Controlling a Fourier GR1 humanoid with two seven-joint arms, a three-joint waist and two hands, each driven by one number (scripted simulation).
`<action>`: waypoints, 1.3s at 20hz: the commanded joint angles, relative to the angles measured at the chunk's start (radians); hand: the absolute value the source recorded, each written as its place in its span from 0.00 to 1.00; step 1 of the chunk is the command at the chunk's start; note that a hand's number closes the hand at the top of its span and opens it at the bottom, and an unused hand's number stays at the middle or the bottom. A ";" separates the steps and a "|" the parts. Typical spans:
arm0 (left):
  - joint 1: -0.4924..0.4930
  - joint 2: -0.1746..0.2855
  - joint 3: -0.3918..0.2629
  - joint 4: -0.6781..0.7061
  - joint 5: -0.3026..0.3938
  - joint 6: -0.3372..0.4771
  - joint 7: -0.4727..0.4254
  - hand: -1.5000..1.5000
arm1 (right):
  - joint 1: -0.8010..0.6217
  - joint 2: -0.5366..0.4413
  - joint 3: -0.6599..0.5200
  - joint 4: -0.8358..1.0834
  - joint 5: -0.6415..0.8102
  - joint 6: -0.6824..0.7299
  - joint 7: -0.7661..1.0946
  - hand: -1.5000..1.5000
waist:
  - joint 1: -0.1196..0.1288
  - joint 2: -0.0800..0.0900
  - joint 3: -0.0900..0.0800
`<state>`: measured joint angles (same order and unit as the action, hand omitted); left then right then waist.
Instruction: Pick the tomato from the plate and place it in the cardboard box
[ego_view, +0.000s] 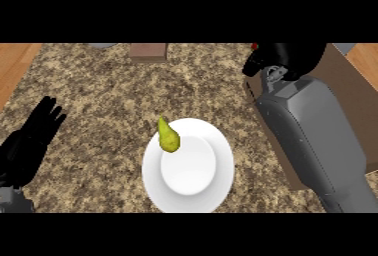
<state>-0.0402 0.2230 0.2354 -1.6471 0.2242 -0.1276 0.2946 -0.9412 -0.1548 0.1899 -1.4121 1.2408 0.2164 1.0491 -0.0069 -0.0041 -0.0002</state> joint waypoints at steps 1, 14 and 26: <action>0.005 0.019 0.011 -0.037 0.013 -0.011 0.028 0.50 | -0.011 -0.046 -0.083 0.061 -0.008 0.047 0.005 1.00 | 0.013 0.004 0.000; 0.020 -0.013 0.005 0.025 -0.011 -0.021 -0.031 0.50 | 0.263 -0.107 -0.199 0.122 -0.043 -0.232 -0.266 1.00 | 0.014 0.007 0.000; 0.011 -0.088 -0.075 0.013 -0.107 0.044 -0.068 0.50 | 0.376 -0.055 -0.304 0.255 -0.218 -0.281 -0.393 0.00 | 0.008 0.006 0.001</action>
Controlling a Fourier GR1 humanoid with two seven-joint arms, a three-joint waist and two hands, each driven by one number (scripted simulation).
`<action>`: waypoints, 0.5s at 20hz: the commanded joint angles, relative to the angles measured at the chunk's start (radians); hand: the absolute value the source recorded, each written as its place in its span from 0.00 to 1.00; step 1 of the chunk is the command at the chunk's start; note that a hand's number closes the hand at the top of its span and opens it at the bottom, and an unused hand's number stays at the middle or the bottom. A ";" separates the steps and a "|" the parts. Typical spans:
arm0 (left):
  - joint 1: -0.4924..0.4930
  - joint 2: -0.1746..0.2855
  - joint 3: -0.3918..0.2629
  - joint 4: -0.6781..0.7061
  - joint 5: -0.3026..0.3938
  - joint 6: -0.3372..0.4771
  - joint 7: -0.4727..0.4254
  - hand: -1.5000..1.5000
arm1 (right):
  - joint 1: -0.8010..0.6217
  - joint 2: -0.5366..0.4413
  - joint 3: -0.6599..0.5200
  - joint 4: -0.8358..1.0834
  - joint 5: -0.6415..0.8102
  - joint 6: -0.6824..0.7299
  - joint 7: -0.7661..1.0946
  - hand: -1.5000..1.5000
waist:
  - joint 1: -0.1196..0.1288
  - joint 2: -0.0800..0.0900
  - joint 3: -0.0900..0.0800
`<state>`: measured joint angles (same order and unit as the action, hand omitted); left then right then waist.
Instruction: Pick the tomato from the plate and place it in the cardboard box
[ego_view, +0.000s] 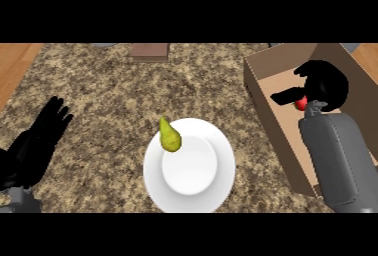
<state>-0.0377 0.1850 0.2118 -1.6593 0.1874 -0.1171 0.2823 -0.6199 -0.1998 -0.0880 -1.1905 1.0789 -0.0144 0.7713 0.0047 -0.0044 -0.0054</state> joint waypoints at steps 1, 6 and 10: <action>-0.071 0.024 0.027 0.028 0.020 0.009 0.039 0.50 | 0.054 -0.018 -0.031 -0.027 -0.066 -0.046 -0.111 0.00 | -0.005 0.005 0.006; -0.004 0.001 0.008 -0.008 0.003 0.006 0.013 0.50 | 0.069 0.043 -0.086 -0.088 -0.098 -0.315 -0.160 0.00 | -0.003 0.005 0.007; 0.030 0.015 0.027 -0.029 0.013 -0.007 0.008 0.50 | 0.098 0.057 -0.150 -0.210 -0.162 -0.407 -0.147 0.00 | -0.008 0.000 0.006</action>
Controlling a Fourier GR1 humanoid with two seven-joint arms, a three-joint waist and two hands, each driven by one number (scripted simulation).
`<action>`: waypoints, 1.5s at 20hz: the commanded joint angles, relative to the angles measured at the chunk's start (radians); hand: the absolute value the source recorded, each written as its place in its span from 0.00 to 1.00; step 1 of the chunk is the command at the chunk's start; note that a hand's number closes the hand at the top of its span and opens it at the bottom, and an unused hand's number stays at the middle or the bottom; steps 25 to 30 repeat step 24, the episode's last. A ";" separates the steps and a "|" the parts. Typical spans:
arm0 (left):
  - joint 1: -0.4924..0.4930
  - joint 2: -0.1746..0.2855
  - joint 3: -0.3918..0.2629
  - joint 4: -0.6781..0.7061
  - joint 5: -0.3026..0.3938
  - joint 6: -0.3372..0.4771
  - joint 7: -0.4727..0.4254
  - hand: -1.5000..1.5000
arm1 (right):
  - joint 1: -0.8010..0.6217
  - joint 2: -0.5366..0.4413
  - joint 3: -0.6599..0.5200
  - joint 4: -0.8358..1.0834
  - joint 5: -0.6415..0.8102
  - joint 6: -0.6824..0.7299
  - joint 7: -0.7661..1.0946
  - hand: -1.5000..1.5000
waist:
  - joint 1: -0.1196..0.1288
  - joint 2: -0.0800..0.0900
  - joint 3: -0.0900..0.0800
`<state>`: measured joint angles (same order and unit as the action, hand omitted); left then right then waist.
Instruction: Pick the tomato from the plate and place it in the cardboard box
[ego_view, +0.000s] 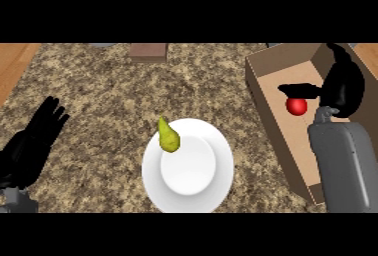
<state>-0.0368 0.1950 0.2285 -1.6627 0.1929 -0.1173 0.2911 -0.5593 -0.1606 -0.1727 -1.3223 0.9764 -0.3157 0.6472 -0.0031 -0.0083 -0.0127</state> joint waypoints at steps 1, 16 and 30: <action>0.029 -0.033 -0.021 -0.021 -0.017 0.014 -0.020 0.50 | 0.038 0.032 -0.088 -0.083 -0.093 -0.164 -0.055 0.00 | -0.002 0.006 0.014; -0.016 0.031 0.043 0.008 0.036 -0.023 0.024 0.50 | 0.512 -0.073 -0.255 -0.578 -0.526 0.048 -0.194 0.00 | -0.006 0.006 0.013; -0.008 -0.020 0.007 0.067 -0.011 -0.017 -0.060 0.50 | 0.642 -0.087 -0.378 -0.593 -0.688 0.119 -0.334 0.00 | -0.003 0.008 0.013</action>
